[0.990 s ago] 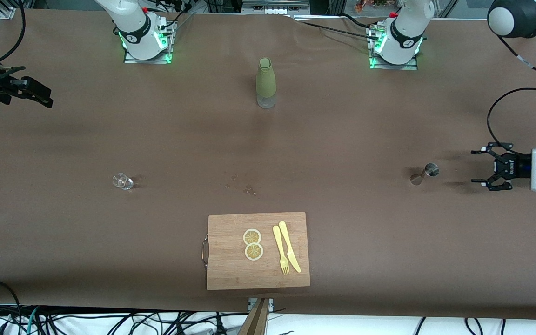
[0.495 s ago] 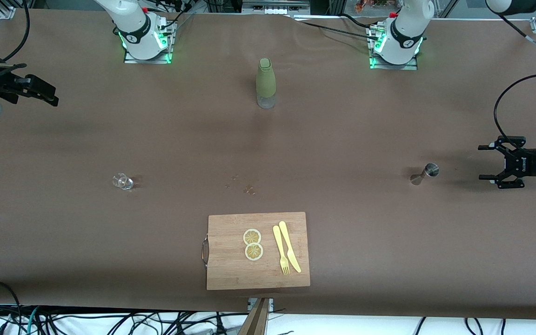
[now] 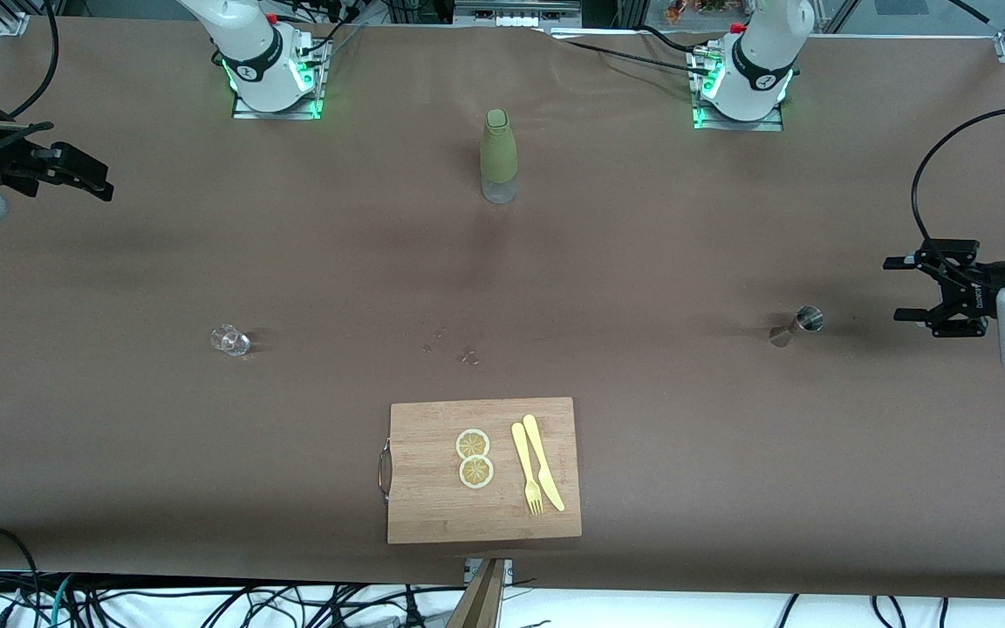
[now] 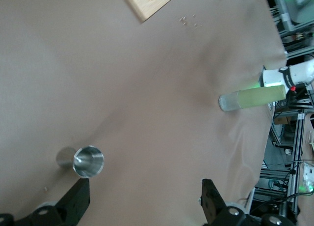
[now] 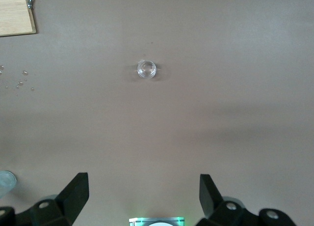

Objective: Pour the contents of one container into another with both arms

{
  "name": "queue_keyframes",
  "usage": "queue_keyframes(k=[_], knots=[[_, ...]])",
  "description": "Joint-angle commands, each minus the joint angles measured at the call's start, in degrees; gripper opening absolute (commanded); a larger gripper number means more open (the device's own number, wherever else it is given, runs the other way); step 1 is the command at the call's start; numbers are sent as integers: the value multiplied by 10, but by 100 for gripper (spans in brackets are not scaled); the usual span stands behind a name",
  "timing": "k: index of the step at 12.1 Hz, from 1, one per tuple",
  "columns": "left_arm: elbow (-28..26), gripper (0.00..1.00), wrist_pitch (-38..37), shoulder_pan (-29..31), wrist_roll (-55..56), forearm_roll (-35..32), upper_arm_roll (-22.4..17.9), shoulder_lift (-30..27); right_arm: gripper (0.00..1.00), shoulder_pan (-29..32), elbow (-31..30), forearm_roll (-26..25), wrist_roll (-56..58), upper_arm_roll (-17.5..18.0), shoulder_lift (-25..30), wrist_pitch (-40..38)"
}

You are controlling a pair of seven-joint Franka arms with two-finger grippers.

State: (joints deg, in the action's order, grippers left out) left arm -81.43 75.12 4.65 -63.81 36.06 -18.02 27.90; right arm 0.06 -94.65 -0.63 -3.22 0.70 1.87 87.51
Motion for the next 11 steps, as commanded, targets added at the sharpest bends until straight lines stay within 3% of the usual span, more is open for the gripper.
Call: queue_keyframes(k=[1,3,9,11], knots=[[-10,100,3,-38,107,-57,-1,-39,100,1,10,8,10,0,-2,-1],[-9,100,3,-42,159,-65,-1,-46,100,1,10,8,10,0,-2,-1],[20,100,6,-83,275,-182,3,-76,100,1,10,8,11,0,-2,-1],[28,100,4,-70,358,-213,48,-92,100,1,9,8,11,0,-2,-1]])
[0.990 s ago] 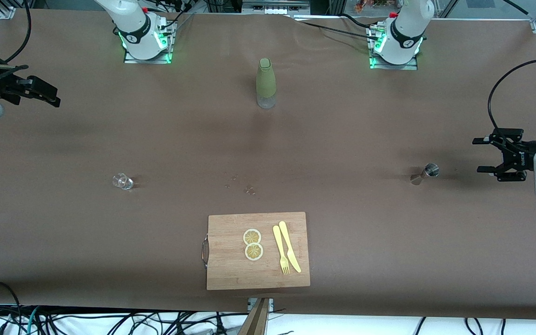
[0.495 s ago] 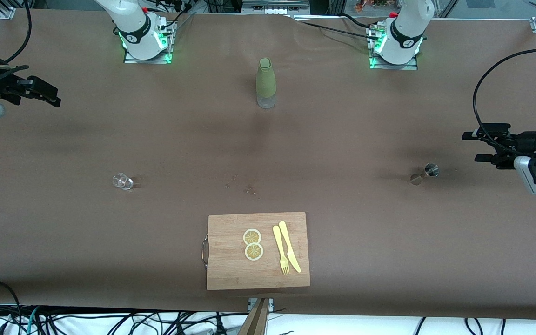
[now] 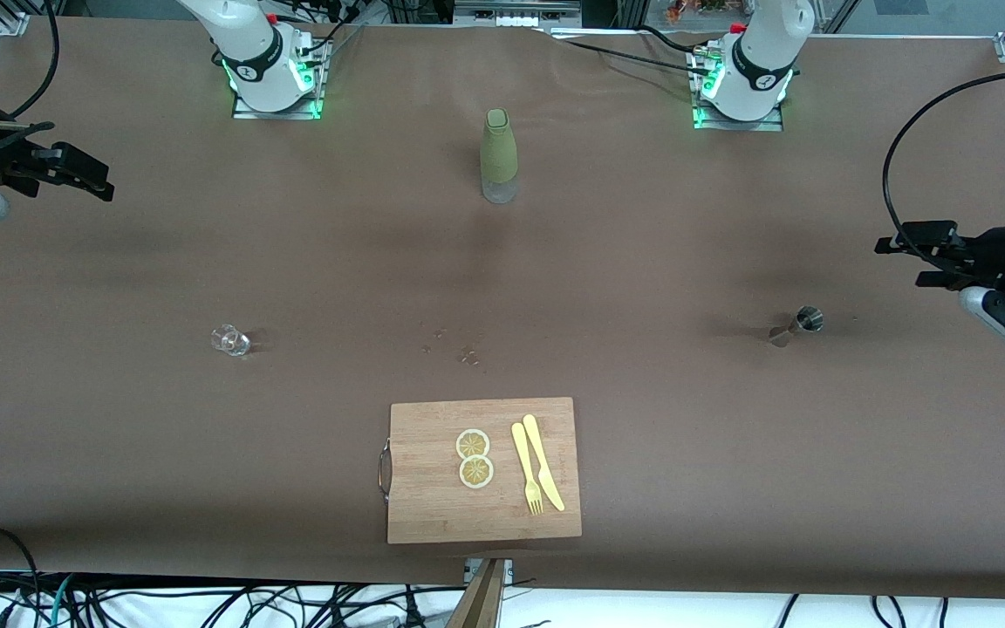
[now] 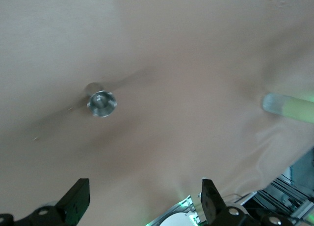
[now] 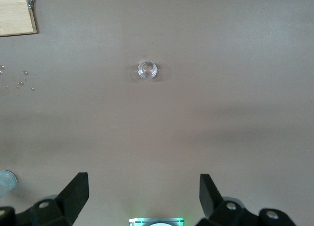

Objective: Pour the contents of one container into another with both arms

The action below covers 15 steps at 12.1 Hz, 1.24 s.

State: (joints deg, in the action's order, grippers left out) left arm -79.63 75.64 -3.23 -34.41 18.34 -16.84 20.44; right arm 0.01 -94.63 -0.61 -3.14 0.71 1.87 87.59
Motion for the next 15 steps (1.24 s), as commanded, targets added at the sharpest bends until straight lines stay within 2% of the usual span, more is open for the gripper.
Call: queue_keyframes(k=[1,2,3,8,10,12,13,15], knots=[[10,100,-2,32,98,-63,71,-33,100,2,9,8,10,0,-2,0],[11,100,-2,48,126,-101,117,-46,100,2,9,8,10,0,-2,-1],[21,100,-1,59,159,-131,143,-52,100,2,9,8,10,0,-2,0],[47,100,-47,53,312,-157,175,-89,100,2,9,7,10,-1,-2,0],[8,100,-24,52,316,-191,196,-124,100,3,9,7,10,-2,-2,3],[-75,100,36,46,318,-196,203,-170,100,3,9,6,10,-1,-3,5],[-99,100,58,45,318,-196,202,-177,100,3,9,6,10,-1,-3,7],[-101,100,60,42,325,-196,205,-174,100,3,9,6,10,-2,-2,7]])
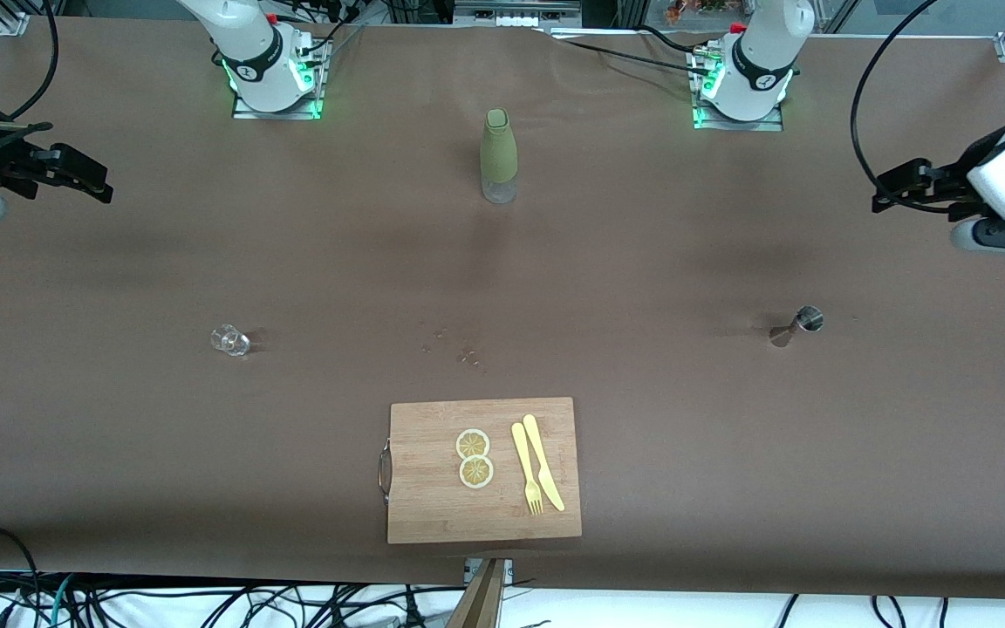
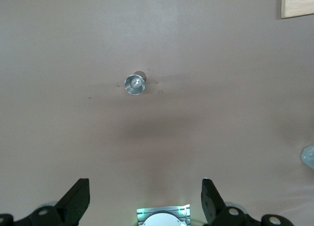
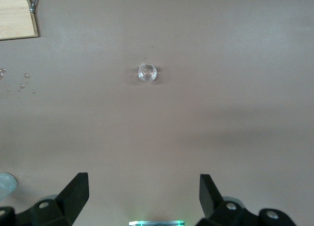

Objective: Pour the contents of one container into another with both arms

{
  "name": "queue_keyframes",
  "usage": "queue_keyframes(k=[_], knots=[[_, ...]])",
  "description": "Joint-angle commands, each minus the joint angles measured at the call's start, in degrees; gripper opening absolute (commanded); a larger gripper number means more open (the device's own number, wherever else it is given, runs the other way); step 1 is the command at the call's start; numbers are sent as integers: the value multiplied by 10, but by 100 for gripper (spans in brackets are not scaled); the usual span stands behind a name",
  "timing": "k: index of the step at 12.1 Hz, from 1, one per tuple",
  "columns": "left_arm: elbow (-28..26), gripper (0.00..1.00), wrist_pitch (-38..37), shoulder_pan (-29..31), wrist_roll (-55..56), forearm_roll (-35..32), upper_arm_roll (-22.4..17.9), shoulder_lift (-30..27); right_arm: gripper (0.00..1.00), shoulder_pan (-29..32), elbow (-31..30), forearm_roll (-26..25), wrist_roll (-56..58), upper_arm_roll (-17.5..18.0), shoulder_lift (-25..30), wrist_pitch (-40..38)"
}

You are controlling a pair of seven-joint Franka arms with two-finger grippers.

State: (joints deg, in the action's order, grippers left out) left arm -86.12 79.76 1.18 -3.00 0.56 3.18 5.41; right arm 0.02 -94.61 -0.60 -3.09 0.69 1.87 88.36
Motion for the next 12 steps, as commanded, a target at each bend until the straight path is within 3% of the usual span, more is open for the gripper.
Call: queue_keyframes(k=[1,5,9,12], knots=[[-29,100,9,-3,23,-11,3,-17,100,2,9,6,10,-2,-2,0],[18,100,-14,1,21,0,-2,-12,100,2,8,6,10,-2,-3,2],[11,100,-12,6,20,7,-2,-15,100,3,8,6,10,-2,-3,3],[-27,100,13,6,20,3,2,-44,100,3,8,7,10,-2,-3,5]])
